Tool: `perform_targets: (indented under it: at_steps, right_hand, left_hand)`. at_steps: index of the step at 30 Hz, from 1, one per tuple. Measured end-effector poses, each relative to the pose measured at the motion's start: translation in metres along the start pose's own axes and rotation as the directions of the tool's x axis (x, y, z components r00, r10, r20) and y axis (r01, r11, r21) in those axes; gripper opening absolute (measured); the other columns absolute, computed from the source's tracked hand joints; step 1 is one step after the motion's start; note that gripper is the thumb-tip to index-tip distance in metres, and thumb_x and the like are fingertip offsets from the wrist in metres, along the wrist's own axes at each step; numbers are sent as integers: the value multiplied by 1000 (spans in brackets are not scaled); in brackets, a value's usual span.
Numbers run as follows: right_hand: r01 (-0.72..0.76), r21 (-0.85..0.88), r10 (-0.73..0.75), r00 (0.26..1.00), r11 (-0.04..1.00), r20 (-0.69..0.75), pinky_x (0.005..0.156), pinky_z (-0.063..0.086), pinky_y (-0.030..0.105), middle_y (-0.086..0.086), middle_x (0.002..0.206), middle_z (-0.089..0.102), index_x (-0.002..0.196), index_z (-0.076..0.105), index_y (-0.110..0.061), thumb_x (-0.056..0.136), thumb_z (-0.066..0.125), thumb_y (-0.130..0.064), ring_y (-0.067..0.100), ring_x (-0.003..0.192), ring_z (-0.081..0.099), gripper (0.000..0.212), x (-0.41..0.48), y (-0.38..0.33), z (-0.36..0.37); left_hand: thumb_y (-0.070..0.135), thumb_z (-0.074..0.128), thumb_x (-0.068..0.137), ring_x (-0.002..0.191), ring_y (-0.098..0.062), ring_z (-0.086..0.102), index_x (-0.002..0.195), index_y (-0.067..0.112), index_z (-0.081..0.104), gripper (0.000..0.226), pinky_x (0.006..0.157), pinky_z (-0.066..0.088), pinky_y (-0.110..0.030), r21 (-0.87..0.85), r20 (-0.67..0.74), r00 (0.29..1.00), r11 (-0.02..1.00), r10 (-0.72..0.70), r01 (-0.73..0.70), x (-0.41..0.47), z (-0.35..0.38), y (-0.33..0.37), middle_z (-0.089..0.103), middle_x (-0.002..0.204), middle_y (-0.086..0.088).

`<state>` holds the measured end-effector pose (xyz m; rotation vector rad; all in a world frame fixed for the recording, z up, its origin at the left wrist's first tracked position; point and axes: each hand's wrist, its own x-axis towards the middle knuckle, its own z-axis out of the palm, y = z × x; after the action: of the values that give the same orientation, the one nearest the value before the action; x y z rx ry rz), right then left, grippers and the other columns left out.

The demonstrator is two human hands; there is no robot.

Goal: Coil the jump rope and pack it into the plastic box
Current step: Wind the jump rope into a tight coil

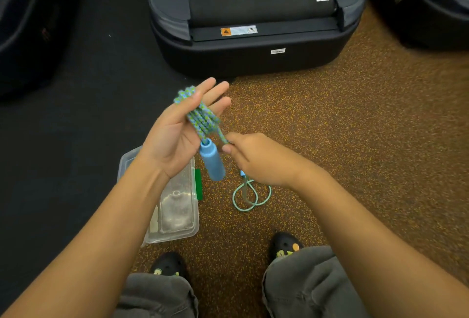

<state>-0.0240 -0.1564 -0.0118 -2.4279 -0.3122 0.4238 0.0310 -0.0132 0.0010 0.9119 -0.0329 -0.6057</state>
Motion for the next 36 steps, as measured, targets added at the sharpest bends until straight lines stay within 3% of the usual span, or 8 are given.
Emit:
perform_targets:
  at_steps: [4, 8, 11, 17, 22, 28, 31, 36]
  right_hand:
    - [57, -61, -56, 998, 997, 9, 71, 42, 39, 8, 84, 54, 90, 46, -15, 97, 37, -29, 28, 80, 52, 18, -2, -4, 2]
    - [133, -26, -134, 990, 991, -50, 68, 40, 36, -2, 82, 49, 90, 46, -15, 95, 42, -25, 18, 74, 46, 12, -5, -9, -2]
    - [120, 0, -119, 979, 993, -164, 74, 44, 37, -4, 91, 54, 100, 50, -14, 95, 42, -28, 15, 81, 51, 16, -4, -7, -9]
    - [42, 77, -12, 935, 996, -356, 64, 36, 25, -12, 72, 50, 92, 51, -15, 92, 49, -29, 0, 70, 48, 14, -4, 6, -22]
    - [0, 157, 72, 889, 988, -453, 61, 34, 11, -16, 68, 44, 94, 56, -14, 93, 48, -26, -3, 65, 43, 14, 1, 14, -24]
    - [-168, 51, 176, 960, 984, -218, 69, 46, 37, 9, 85, 63, 83, 48, -19, 98, 33, -34, 30, 79, 58, 26, 4, 16, -7]
    - [-164, 35, 168, 977, 986, -134, 77, 49, 44, 17, 96, 65, 97, 53, -11, 98, 30, -32, 35, 85, 60, 31, 2, 10, 0]
    - [-120, 29, 119, 993, 992, 18, 70, 38, 34, 22, 103, 61, 101, 44, -12, 99, 33, -26, 34, 90, 57, 18, 2, 1, 5]
  left_hand:
    - [16, 36, 97, 105, -7, 63, 128, 15, 45, 32, 97, 46, -24, 349, -104, 991, 936, 82, -41, 5, -7, -10, 61, 121, -1]
    - [22, 39, 97, 111, -11, 58, 100, 29, 61, 24, 99, 44, -30, 559, -107, 992, 829, 64, 7, 6, -11, -26, 55, 132, -3]
    - [39, 42, 94, 95, -8, 59, 104, 28, 64, 26, 91, 42, -27, 627, -116, 993, 775, -13, 83, 4, -10, -35, 65, 102, 1]
    - [66, 26, 81, 67, -22, 57, 57, 8, 58, 70, 77, 44, -32, 709, 67, 968, 694, -242, 124, -1, -1, -29, 59, 53, -2]
    - [41, 39, 87, 43, -8, 47, 79, 4, 62, 44, 71, 47, -23, 494, 140, 950, 851, -280, 178, -6, 6, -23, 41, 38, 7]
    - [29, 38, 92, 34, -3, 37, 70, 13, 62, 37, 61, 50, -18, 73, 95, 984, 987, -148, 141, -4, 6, -14, 36, 34, 10]
    - [27, 37, 95, 38, -4, 41, 78, 13, 64, 35, 65, 51, -18, 46, -4, 994, 992, -114, 114, -1, 5, -15, 38, 39, 10]
    - [19, 36, 96, 49, -3, 48, 108, 8, 58, 28, 80, 42, -22, 70, -42, 994, 992, -98, 100, -1, 3, -17, 44, 50, 10]
